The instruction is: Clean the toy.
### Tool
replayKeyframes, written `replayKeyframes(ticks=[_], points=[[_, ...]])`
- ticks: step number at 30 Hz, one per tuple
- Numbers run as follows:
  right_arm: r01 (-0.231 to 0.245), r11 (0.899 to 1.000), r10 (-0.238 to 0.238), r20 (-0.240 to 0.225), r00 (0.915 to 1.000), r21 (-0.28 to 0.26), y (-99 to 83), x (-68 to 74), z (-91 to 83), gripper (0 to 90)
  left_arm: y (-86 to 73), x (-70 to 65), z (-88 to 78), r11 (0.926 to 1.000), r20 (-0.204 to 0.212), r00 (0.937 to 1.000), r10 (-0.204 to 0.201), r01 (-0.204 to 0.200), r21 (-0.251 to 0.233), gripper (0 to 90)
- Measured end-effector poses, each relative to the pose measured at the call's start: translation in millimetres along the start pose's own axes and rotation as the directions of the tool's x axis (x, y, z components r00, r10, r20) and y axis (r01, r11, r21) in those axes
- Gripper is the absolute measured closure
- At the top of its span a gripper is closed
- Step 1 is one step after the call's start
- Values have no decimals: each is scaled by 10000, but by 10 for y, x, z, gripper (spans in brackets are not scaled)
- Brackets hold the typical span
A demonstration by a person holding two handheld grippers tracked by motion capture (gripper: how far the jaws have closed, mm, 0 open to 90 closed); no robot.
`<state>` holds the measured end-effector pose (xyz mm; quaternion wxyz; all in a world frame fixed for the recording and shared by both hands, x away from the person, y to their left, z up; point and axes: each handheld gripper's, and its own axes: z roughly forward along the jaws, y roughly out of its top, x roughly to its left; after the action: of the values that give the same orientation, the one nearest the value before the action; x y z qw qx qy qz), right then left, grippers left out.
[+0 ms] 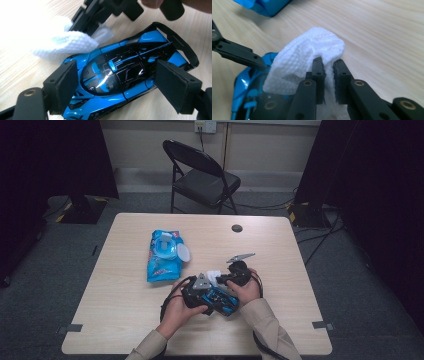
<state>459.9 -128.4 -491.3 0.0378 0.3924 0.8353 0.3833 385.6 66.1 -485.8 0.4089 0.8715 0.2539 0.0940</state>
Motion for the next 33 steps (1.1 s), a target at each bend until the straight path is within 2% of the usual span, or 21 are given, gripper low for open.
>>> replayKeyframes(ticks=[10,16,21,27,33], points=[[-509,9940,508,-38,9987,-968,-178,-230,-396,818,3,-1,-1,10000,-3,10000,-16,16,32,189],[-608,9908,615,21,9981,-1206,-325,-321,-644,818,3,1,0,10000,0,10000,-15,15,19,189],[-489,9920,500,66,9987,-1164,-453,-328,-750,817,9,0,2,10000,0,10000,-29,29,42,189],[-324,9930,313,-111,9994,-1134,-586,-278,-824,817,17,0,3,9999,-4,10000,-1,1,112,189],[36,9974,-46,-139,9999,-720,-676,-216,-794,817,13,-3,2,10000,-11,10000,-11,11,86,189]])
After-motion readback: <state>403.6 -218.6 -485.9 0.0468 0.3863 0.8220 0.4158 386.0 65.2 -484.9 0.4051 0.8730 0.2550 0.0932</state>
